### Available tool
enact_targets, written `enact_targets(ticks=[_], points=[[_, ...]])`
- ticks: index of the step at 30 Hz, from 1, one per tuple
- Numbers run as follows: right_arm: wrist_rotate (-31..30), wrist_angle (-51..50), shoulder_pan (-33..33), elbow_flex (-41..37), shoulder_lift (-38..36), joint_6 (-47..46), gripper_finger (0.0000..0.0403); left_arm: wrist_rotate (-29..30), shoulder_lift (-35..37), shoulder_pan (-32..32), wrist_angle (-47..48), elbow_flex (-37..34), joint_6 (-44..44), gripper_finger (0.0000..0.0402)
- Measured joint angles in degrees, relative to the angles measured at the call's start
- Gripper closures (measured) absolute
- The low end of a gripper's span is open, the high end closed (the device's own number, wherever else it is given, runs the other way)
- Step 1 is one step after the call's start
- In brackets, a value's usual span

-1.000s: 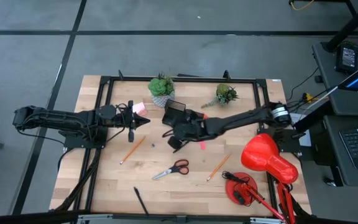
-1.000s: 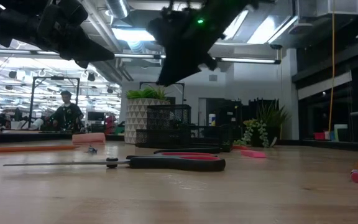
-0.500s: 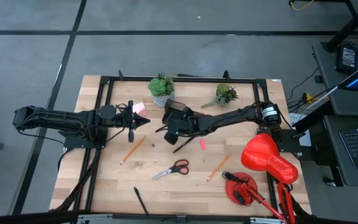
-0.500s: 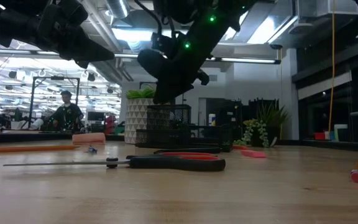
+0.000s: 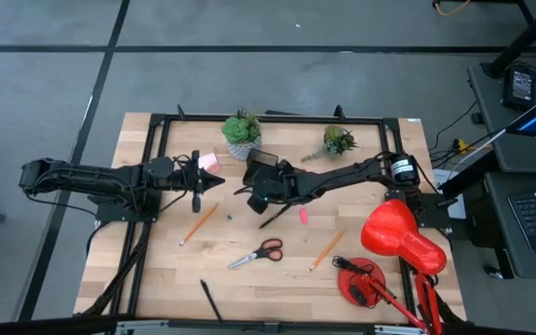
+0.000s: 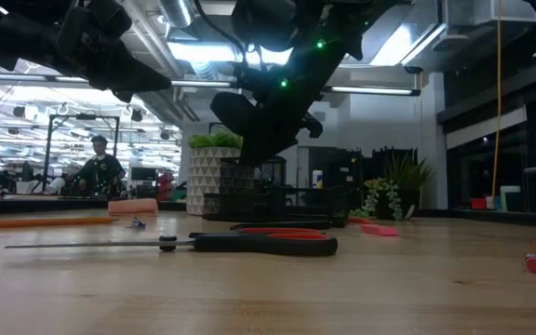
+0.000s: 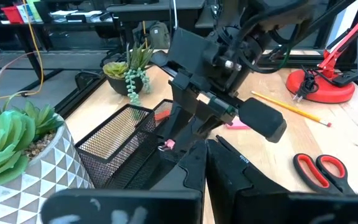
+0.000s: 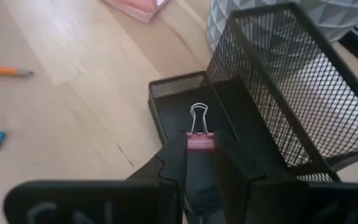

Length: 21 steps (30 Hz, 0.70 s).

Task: Pick and place office supplies into organizer
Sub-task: Put the pink binder clip into the black desk organizer

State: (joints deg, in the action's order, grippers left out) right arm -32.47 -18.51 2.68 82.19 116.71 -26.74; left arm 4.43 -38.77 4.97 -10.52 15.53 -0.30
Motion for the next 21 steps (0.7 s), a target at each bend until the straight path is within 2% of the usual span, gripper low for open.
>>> enact_targets(ticks=[10, 17, 21], points=[[-0.3, 0.4, -0.2, 0.0, 3.4, 0.0, 0.0336, 0.0, 0.0, 0.0, 0.0, 0.0, 0.0, 0.0396], [-3.9, 1.2, -0.7, 0.0, 4.2, -1.4, 0.0336, 0.0, 0.0, 0.0, 0.0, 0.0, 0.0, 0.0396], [-2.9, 1.0, -0.6, 0.0, 4.2, -1.3, 0.0336, 0.0, 0.0, 0.0, 0.0, 0.0, 0.0, 0.0396]])
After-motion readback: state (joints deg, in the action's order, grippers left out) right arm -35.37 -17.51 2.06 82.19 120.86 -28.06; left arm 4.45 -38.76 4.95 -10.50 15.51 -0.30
